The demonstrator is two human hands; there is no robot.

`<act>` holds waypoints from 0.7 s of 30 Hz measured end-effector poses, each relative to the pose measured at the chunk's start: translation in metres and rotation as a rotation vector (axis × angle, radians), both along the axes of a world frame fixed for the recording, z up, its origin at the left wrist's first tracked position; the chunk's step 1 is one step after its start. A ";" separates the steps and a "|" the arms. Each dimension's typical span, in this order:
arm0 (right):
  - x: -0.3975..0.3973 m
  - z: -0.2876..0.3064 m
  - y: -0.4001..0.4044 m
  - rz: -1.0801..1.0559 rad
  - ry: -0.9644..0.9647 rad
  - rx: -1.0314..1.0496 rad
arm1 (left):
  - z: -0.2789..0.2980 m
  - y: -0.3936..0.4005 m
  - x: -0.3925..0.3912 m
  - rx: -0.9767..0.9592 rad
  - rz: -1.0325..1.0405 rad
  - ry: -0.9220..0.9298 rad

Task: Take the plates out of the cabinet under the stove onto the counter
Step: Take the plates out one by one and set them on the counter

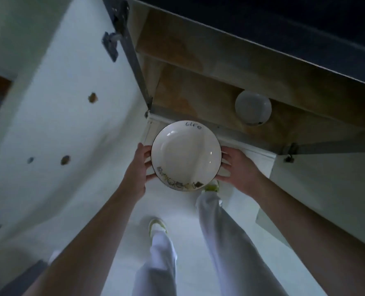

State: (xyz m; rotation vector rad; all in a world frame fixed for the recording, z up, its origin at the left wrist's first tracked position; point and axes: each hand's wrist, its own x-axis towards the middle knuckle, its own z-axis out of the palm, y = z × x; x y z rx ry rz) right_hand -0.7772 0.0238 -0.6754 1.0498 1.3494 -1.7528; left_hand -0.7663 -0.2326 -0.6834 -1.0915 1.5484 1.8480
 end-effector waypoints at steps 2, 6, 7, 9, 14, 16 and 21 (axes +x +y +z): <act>0.016 0.033 -0.001 0.003 0.026 -0.014 | 0.028 -0.005 0.014 -0.007 -0.006 -0.008; 0.055 0.099 -0.001 -0.034 0.084 0.017 | 0.094 -0.006 0.047 0.009 -0.053 -0.007; 0.062 0.113 -0.005 -0.040 0.073 0.047 | 0.111 -0.007 0.055 0.020 -0.061 0.003; 0.075 0.142 -0.014 -0.049 0.059 0.102 | 0.144 -0.010 0.068 0.026 -0.060 0.020; 0.103 0.220 -0.036 -0.018 0.150 0.164 | 0.214 -0.026 0.094 0.020 -0.044 0.050; 0.115 0.249 -0.043 -0.038 0.182 0.173 | 0.238 -0.031 0.106 0.040 -0.051 0.074; 0.146 0.308 -0.048 -0.103 0.212 0.200 | 0.295 -0.047 0.131 0.155 -0.053 0.097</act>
